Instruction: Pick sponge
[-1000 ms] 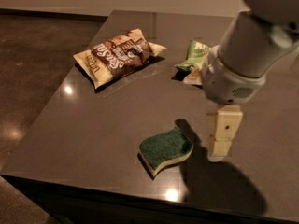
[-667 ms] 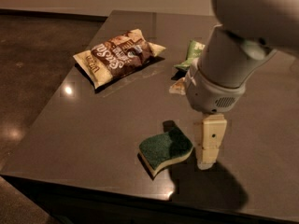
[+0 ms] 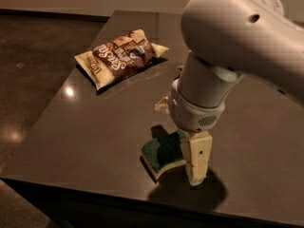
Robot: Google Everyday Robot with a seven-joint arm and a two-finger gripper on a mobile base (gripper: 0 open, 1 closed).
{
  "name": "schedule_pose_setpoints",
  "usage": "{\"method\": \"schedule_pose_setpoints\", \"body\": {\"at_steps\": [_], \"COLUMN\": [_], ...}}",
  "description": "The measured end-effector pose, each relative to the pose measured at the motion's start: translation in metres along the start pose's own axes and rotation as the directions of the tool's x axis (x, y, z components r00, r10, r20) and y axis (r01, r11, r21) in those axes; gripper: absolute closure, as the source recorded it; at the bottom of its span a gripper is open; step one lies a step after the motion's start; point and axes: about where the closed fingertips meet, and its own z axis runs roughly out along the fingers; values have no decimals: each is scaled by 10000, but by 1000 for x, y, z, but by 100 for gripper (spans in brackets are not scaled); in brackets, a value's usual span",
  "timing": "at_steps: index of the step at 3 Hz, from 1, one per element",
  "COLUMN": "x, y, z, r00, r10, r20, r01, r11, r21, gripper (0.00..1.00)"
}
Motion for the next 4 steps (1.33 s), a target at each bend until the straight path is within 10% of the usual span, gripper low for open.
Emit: {"method": "schedule_pose_setpoints", "body": {"at_steps": [1,4], "x": [-2,0], "y": [-1,-4], "z": [9,5], "r00": [9997,9998], "r10": [-216,-134], "r20": [-135,-117], "r01": [215,133], "r11": [9998,9999], "r21": [-52,-73], "gripper": [0,71]}}
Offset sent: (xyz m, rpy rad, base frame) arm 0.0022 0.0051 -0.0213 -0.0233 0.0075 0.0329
